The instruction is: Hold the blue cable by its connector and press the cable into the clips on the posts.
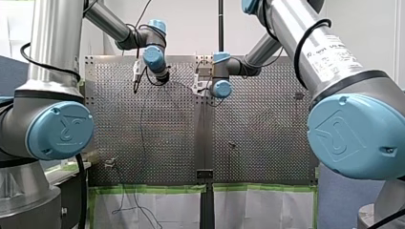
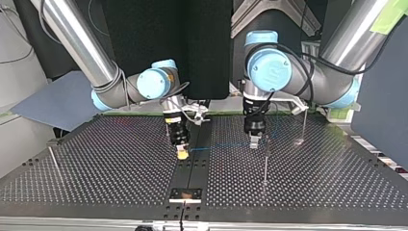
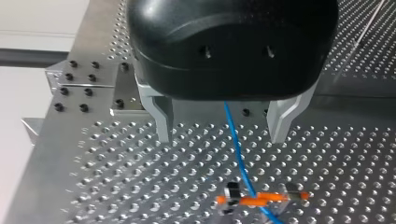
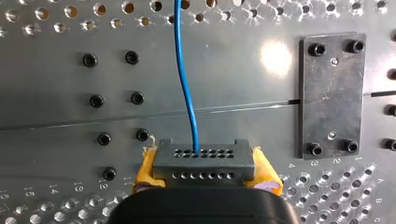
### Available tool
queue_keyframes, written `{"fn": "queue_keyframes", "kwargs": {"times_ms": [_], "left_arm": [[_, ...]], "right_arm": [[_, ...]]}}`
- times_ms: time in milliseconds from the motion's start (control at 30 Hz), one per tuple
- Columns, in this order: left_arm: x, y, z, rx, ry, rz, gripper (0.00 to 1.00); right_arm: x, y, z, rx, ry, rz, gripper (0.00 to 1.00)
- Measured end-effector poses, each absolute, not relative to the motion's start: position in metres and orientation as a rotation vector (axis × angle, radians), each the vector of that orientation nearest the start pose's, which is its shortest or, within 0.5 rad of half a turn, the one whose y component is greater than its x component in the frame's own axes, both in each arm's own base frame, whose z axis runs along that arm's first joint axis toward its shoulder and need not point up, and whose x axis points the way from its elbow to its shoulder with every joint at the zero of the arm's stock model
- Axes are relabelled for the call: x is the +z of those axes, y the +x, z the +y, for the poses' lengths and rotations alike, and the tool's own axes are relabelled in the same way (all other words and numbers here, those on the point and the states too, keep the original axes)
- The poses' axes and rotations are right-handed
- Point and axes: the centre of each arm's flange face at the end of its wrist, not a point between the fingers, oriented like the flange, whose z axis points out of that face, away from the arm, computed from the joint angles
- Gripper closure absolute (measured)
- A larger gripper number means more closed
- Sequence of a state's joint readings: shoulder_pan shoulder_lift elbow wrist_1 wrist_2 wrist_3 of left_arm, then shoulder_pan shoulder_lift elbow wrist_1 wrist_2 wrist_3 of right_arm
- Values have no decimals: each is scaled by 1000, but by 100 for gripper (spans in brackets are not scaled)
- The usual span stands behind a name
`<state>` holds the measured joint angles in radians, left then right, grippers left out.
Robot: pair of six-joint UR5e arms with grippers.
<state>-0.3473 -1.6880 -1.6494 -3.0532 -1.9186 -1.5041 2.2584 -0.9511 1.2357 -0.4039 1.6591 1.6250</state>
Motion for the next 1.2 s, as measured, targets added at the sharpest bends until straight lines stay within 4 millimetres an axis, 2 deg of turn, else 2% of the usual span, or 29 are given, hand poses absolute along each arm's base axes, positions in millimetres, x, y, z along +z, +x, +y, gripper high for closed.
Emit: {"fn": "queue_keyframes", "kwargs": {"times_ms": [233, 467, 667, 933, 1200], "left_arm": [[379, 471, -276, 75, 60, 1672, 0], [377, 482, -272, 76, 3, 1628, 0], [367, 490, -273, 80, -1, 1634, 0], [380, 500, -274, 80, -22, 1599, 0], [384, 501, -276, 77, -29, 1582, 0]], "right_arm": [[306, 565, -485, 1759, 1521, -859, 100], [304, 567, -484, 1758, 1526, -857, 100], [303, 568, -484, 1757, 1528, -856, 100], [302, 568, -484, 1753, 1530, -854, 100], [301, 568, -484, 1751, 1532, -854, 100]]}}
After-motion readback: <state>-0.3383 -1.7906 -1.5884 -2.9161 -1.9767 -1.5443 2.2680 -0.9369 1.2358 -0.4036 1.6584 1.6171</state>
